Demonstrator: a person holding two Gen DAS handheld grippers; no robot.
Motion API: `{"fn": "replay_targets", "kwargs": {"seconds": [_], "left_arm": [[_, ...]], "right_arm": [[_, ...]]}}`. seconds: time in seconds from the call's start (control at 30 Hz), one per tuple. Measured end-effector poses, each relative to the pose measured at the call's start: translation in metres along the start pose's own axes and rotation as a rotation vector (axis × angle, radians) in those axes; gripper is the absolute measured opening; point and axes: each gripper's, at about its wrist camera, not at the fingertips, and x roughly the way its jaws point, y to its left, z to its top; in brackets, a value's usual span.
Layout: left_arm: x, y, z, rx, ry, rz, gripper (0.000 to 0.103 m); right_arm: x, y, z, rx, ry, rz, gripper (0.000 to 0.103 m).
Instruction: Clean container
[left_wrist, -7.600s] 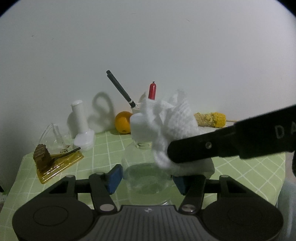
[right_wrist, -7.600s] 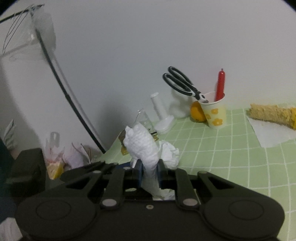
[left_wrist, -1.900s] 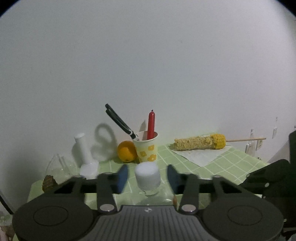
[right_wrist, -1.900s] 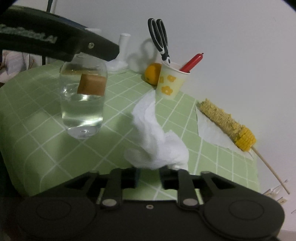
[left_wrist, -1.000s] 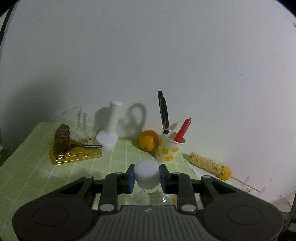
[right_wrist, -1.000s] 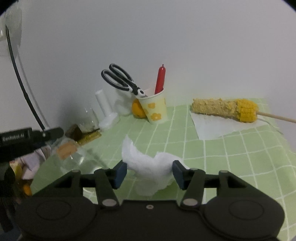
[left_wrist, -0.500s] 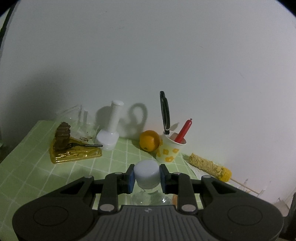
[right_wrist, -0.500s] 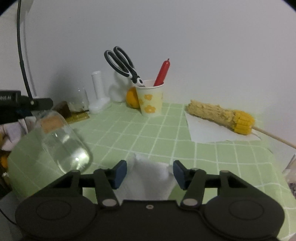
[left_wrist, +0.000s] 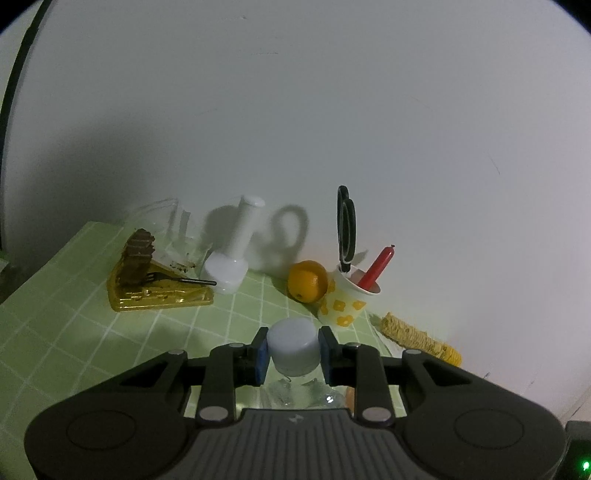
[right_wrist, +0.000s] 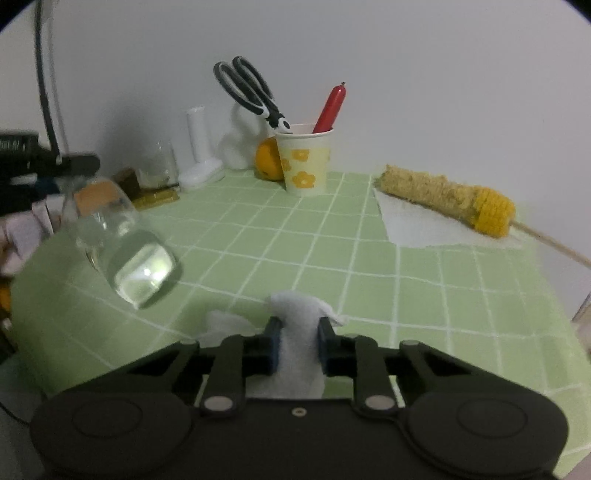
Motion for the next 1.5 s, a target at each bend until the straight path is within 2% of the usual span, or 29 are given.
{"fn": "replay_targets", "kwargs": {"seconds": [0.03, 0.1, 0.2, 0.27, 0.4, 0.6, 0.87, 1.07, 1.13, 1.27, 1.37, 1.5], "left_arm": [[0.000, 0.001, 0.000, -0.008, 0.000, -0.001, 0.030], [-0.001, 0.004, 0.000, -0.024, -0.001, -0.003, 0.030], [-0.003, 0.010, -0.002, -0.056, -0.004, -0.003, 0.030], [-0.004, 0.015, -0.002, -0.081, -0.007, -0.001, 0.030], [-0.006, 0.028, -0.005, -0.133, -0.013, 0.011, 0.031], [-0.007, 0.048, -0.010, -0.225, -0.021, 0.019, 0.031], [-0.006, 0.072, -0.019, -0.342, -0.025, 0.043, 0.032], [-0.004, 0.074, -0.018, -0.354, -0.025, 0.046, 0.032], [-0.003, 0.075, -0.019, -0.357, -0.025, 0.046, 0.032], [-0.003, 0.075, -0.019, -0.349, -0.026, 0.045, 0.032], [-0.003, 0.074, -0.019, -0.343, -0.026, 0.047, 0.032], [-0.004, 0.070, -0.018, -0.336, -0.027, 0.054, 0.032]], "right_arm": [[0.001, -0.002, 0.000, 0.055, 0.001, 0.036, 0.019], [0.005, -0.010, -0.001, 0.243, 0.001, 0.151, 0.019], [0.018, -0.025, -0.011, 0.615, -0.018, 0.344, 0.019], [0.026, -0.023, -0.015, 0.727, -0.020, 0.378, 0.019], [0.037, -0.008, -0.012, 0.757, -0.014, 0.396, 0.019], [0.056, 0.000, -0.005, 0.754, 0.006, 0.351, 0.019], [0.071, 0.013, 0.007, 0.604, -0.001, 0.339, 0.019], [0.057, 0.021, 0.005, 0.468, 0.021, 0.351, 0.019], [0.052, 0.016, 0.001, 0.491, 0.035, 0.367, 0.019], [0.053, 0.000, -0.003, 0.657, 0.010, 0.389, 0.019], [0.062, 0.000, 0.005, 0.678, -0.009, 0.377, 0.019], [0.073, 0.008, 0.013, 0.631, 0.010, 0.357, 0.019]]}}
